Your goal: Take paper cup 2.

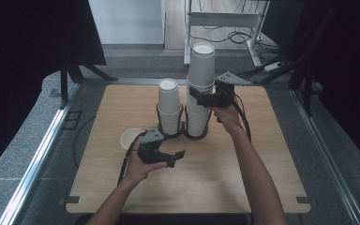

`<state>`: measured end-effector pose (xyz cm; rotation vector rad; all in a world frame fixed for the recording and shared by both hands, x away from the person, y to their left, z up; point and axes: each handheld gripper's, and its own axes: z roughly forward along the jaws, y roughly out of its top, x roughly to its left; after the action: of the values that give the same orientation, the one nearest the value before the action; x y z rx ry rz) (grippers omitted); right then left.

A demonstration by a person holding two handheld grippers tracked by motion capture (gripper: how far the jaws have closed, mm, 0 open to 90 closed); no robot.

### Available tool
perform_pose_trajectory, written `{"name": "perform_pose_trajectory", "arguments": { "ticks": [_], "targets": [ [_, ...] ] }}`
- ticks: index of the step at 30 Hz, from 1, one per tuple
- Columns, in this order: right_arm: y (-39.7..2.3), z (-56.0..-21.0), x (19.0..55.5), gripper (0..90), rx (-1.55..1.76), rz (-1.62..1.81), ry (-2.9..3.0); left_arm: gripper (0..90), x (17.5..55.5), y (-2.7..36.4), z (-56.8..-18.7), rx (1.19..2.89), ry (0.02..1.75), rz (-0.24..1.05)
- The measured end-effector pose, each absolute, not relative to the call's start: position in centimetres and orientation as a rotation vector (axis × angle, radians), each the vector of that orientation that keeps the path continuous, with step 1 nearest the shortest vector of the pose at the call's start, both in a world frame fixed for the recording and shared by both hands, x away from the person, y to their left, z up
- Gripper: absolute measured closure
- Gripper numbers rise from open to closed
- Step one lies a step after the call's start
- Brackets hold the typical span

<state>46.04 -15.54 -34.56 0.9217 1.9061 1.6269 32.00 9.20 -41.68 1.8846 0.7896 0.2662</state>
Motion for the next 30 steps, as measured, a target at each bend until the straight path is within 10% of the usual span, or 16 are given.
{"name": "perform_pose_trajectory", "arguments": {
  "ticks": [30],
  "targets": [
    [-15.6,-34.5,46.0,3.6,0.9,1.629,1.922,8.7,39.1,6.1,-31.2,1.801,0.746,0.397]
  ]
}}
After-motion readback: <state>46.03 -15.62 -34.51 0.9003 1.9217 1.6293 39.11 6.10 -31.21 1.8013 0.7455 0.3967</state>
